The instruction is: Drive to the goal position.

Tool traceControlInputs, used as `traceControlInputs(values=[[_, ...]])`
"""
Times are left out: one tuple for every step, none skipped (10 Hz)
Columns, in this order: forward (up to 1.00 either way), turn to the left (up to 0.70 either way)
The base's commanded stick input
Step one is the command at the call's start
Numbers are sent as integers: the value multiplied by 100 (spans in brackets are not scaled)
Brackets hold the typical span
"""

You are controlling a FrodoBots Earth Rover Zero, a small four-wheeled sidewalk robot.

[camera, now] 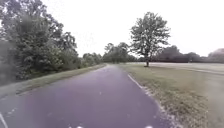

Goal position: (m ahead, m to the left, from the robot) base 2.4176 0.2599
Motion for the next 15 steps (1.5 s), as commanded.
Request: traceControlInputs(values=[[70,0],[70,0],[70,0],[70,0],[70,0],[70,0],[70,0],[70,0],[70,0],[70,0],[70,0],[70,0],[70,0],[70,0],[70,0]])
